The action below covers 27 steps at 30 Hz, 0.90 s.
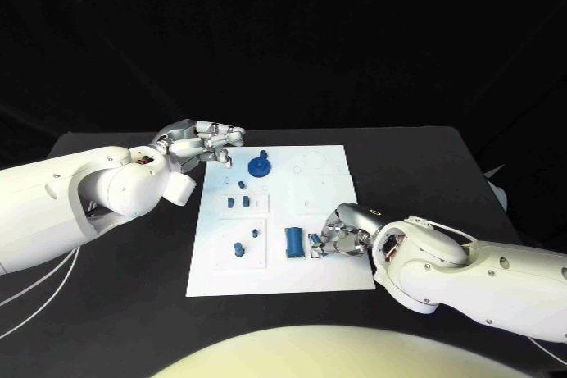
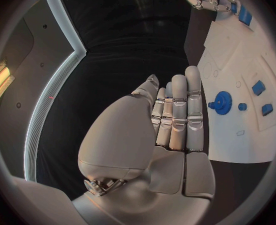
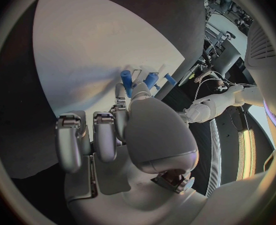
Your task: Assemble the parts on the task board
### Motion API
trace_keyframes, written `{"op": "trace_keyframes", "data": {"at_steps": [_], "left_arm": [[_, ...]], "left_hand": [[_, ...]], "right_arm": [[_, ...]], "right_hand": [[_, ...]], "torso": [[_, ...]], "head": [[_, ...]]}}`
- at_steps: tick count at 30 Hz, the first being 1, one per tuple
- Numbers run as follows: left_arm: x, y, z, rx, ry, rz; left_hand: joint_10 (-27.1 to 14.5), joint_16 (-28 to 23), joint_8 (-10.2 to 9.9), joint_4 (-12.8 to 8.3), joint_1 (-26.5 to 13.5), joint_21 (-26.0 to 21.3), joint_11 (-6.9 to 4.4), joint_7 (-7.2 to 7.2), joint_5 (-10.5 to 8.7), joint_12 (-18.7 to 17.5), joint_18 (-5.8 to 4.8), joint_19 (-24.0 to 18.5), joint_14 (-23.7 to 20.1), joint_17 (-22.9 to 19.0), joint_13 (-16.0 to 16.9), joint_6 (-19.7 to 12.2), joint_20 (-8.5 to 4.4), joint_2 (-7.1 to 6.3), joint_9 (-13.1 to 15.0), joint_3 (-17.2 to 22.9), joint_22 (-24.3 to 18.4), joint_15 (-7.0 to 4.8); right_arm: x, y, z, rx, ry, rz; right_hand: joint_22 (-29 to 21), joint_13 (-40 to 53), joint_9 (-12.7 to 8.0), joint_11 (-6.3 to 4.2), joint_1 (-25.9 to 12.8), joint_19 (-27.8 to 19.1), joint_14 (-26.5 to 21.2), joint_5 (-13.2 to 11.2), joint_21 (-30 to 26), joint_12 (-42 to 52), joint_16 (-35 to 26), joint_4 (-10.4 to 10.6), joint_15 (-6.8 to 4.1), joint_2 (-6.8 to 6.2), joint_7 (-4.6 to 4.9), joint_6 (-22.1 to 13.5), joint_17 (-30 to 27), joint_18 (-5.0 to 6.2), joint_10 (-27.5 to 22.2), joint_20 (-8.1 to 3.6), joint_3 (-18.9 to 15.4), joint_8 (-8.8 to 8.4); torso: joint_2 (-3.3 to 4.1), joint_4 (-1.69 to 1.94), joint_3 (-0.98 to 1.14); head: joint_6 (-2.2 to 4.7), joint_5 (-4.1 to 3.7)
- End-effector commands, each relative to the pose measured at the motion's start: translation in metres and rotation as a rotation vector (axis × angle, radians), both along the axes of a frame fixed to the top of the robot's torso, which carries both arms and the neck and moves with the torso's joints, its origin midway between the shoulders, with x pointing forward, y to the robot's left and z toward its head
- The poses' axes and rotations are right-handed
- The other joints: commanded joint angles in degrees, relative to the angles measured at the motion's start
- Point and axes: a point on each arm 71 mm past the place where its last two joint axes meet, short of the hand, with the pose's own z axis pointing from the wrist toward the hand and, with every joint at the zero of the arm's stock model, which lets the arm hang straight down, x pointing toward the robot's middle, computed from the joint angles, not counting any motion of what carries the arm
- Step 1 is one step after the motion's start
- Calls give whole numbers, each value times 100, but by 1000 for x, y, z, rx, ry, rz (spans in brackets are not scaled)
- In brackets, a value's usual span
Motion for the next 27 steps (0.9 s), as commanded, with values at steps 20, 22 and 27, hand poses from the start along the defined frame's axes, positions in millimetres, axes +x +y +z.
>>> {"op": "trace_keyframes", "data": {"at_steps": [20,22,27], "left_arm": [[-1,-4,0,2,-1,-37],[-1,-4,0,2,-1,-37],[-1,-3,0,2,-1,-37]], "left_hand": [[-51,33,43,-71,96,-34,-5,3,-17,50,77,29,-42,-16,0,-28,-6,18,11,39,-4,-8],[-51,33,43,-71,96,-34,-5,3,-17,50,77,29,-42,-16,0,-28,-6,18,11,39,-4,-8],[-51,33,43,-71,96,-34,-5,3,-17,50,77,29,-42,-16,0,-28,-6,18,11,39,-4,-8]], "right_arm": [[-2,2,-1,1,14,6],[-2,2,-1,1,12,6],[-1,2,-1,1,4,5]], "right_hand": [[1475,-610,38,-141,-731,571,516,396,-25,-40,20,20,-5,-26,7,44,1101,-99,217,-11,-195,49],[1472,-608,43,-137,-854,568,515,209,-34,-41,17,15,-1,-14,10,50,1097,-97,218,-7,-258,56],[1469,-602,65,-135,-1097,564,514,-388,-48,-44,13,16,1,60,10,50,1092,-94,218,-2,-406,75]], "torso": [[-3,2,0],[-4,2,0],[-2,2,-2]], "head": [[-18,2],[-17,2],[-8,0]]}}
